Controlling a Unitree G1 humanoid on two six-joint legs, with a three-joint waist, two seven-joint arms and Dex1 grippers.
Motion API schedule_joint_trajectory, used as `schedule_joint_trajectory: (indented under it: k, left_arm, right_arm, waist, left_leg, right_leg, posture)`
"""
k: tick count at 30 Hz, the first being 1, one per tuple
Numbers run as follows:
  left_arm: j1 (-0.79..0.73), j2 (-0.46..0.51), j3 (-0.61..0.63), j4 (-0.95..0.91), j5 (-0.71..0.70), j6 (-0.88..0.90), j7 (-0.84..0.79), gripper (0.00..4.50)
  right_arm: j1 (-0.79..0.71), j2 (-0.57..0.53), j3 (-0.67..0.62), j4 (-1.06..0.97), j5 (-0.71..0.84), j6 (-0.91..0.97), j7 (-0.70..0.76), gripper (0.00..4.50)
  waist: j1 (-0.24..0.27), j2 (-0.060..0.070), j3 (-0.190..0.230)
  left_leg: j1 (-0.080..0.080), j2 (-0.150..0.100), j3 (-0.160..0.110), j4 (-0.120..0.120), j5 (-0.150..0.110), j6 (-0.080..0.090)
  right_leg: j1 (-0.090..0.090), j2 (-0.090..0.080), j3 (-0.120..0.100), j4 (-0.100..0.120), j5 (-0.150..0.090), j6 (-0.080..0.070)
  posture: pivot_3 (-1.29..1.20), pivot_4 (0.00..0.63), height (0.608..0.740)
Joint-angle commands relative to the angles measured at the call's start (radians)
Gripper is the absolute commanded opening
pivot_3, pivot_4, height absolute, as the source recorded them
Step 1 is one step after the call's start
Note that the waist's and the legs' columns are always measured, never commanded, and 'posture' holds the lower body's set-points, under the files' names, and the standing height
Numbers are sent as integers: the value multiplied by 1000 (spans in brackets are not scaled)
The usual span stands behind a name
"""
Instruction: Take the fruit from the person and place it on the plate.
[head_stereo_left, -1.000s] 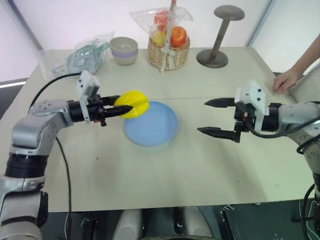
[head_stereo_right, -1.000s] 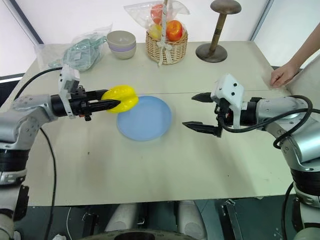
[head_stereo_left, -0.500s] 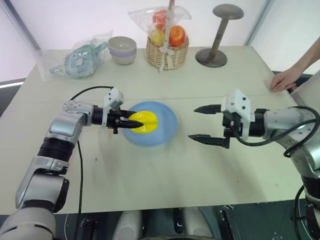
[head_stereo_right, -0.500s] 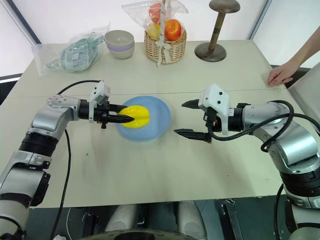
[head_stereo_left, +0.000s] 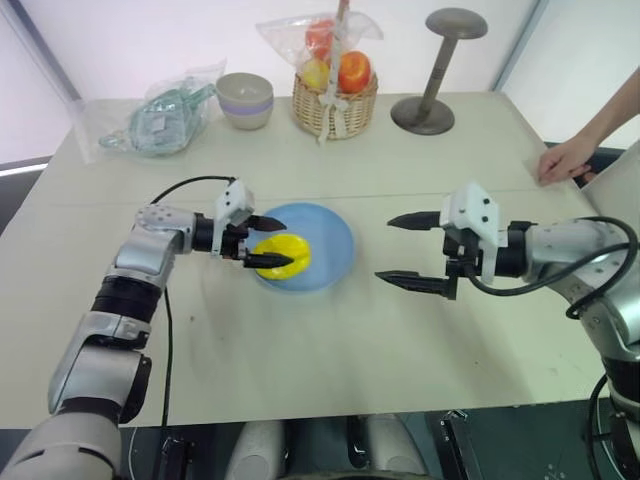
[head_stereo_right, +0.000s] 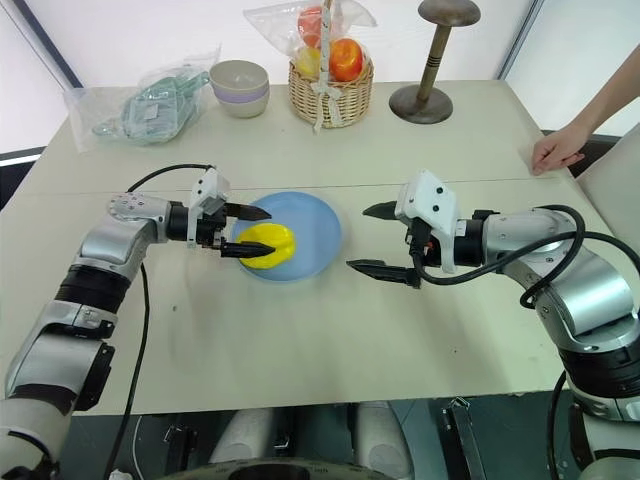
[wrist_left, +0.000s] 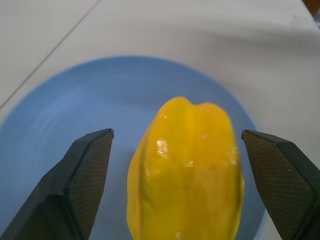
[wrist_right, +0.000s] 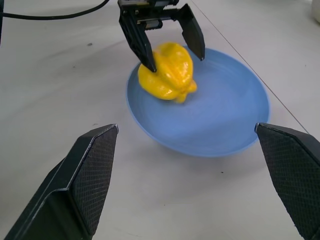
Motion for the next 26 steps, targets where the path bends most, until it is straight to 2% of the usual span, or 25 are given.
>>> schedule_joint_trajectory:
  k: [1, 6, 13, 16, 21, 26]
  left_arm:
    - [-16, 14, 100, -129, -96, 104, 37, 4418]
    - [32, 87, 204, -330, -195, 267, 93, 4418]
    - [296, 379, 369, -597, -290, 432, 53, 4418]
    - [422, 461, 443, -655, -300, 448, 48, 4418]
    - [562, 496, 570, -686, -303, 450, 91, 4418]
    - [638, 461, 617, -738, -325, 446, 142, 4418]
  right_arm:
    - [1, -4, -29, -33, 12, -9, 0, 4500]
    - [10, -12, -36, -34, 13, -10, 7, 4500]
    - [35, -55, -68, -29, 17, -17, 45, 4500]
    - [42, -69, -82, -22, 15, -21, 58, 4500]
    - [31, -66, -78, -8, 7, -25, 63, 4500]
    - [11, -53, -59, 6, -1, -30, 62, 4500]
  waist:
    - [0, 0, 0]
    - [-4, 0, 0]
    - [-25, 0, 1]
    - [-22, 1, 1]
    - [-19, 1, 1]
    - [-21, 1, 1]
  left_leg:
    - [0, 0, 0, 0, 0, 0]
    - [0, 0, -1, 0, 0, 0]
    - [1, 1, 0, -1, 0, 0]
    - [1, 2, 0, -1, 0, 0]
    - [1, 1, 0, 0, 0, 0]
    - [1, 1, 0, -1, 0, 0]
  right_leg:
    - [0, 0, 0, 0, 0, 0]
    - [0, 0, 0, 0, 0, 0]
    - [-1, -1, 1, 1, 0, 0]
    - [-1, -2, 1, 1, -1, -1]
    - [0, -3, 0, 0, -2, -4]
    - [0, -4, 0, 0, -2, -4]
  posture:
    - [0, 150, 740]
    - [0, 150, 740]
    - [0, 150, 740]
    - [0, 150, 740]
    - [0, 150, 740]
    - [0, 150, 740]
